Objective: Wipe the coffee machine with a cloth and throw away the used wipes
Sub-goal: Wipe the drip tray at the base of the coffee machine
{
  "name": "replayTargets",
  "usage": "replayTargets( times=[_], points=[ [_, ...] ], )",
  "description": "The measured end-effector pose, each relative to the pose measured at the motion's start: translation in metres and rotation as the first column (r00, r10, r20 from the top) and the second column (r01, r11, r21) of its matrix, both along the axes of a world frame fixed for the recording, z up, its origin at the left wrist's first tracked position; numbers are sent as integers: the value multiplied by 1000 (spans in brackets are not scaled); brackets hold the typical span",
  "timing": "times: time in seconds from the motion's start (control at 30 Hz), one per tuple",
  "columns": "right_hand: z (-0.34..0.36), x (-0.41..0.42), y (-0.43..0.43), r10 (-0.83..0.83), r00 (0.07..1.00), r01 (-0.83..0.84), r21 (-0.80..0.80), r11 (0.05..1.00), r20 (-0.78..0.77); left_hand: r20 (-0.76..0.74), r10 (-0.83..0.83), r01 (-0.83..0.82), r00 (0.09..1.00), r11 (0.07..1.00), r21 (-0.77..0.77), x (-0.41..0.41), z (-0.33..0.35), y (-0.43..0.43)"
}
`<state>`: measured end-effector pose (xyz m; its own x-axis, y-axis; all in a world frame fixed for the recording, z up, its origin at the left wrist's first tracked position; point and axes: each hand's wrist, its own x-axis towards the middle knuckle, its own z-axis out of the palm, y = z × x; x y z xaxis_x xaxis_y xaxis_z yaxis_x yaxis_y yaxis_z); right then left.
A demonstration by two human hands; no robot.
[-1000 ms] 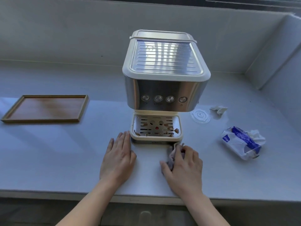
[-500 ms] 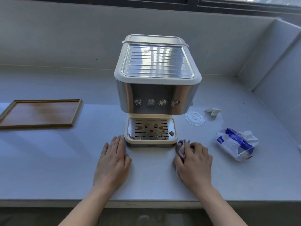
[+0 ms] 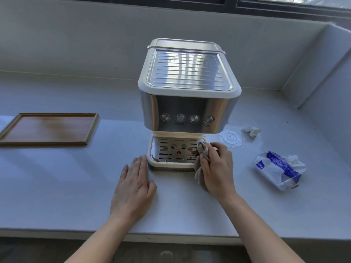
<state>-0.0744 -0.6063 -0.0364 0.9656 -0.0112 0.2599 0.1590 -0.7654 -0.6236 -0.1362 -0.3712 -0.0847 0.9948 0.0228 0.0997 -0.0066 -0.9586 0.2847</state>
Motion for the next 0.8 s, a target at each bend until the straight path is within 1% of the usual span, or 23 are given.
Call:
replayTargets(
  times=[0.03,0.13,0.2,0.23,0.3,0.4,0.43,0.5,0.57,0.6,0.63,0.67,0.73,0.77,0.8],
  points=[
    [-3,3,3,-2,1000,2,-93,996,-5,-3,-5,5,1000,1000,-1,-1,1,0],
    [-7,-5,3,21,999,-25,-125,992,-26,-4,-16,16,1000,1000,0,-1,2,0],
    [-13,-14,-4,95,995,-82,-234,969,42,-2,-15,15,1000,1000,0,-1,2,0],
    [-14,-15,-8,134,989,-112,-263,958,68,0,-18,18,1000,1000,-1,-1,2,0],
    [-9,-8,-12,153,986,-132,-250,959,64,3,-20,20,1000,1000,-1,-1,2,0],
    [-4,14,-8,70,997,-65,-114,991,36,5,-17,17,1000,1000,8,-2,2,-1],
    [-1,23,-4,40,999,-36,-126,991,22,5,-15,15,1000,1000,9,-2,2,-1],
    [3,41,5,-1,999,-6,-209,978,-33,8,-13,13,1000,1000,6,-1,2,-1],
    [7,50,13,-12,996,-20,-331,944,-93,12,-13,13,1000,1000,0,-1,2,-1],
    [9,49,14,7,996,-43,-391,919,-92,13,-14,14,1000,1000,-2,-1,2,-1],
    [8,44,14,43,997,-64,-404,913,-62,11,-14,14,1000,1000,-4,-2,2,-1],
    [8,34,12,84,996,-85,-364,927,-19,9,-15,15,1000,1000,-7,-2,2,0],
    [6,9,4,136,989,-120,-230,966,52,11,-10,10,1000,1000,-13,-1,2,0],
    [5,0,0,152,987,-139,-188,972,58,12,-9,9,1000,1000,-14,-1,2,0],
    [4,-6,-3,160,986,-148,-182,972,53,12,-11,11,1000,1000,-14,-1,2,0]
  ],
)
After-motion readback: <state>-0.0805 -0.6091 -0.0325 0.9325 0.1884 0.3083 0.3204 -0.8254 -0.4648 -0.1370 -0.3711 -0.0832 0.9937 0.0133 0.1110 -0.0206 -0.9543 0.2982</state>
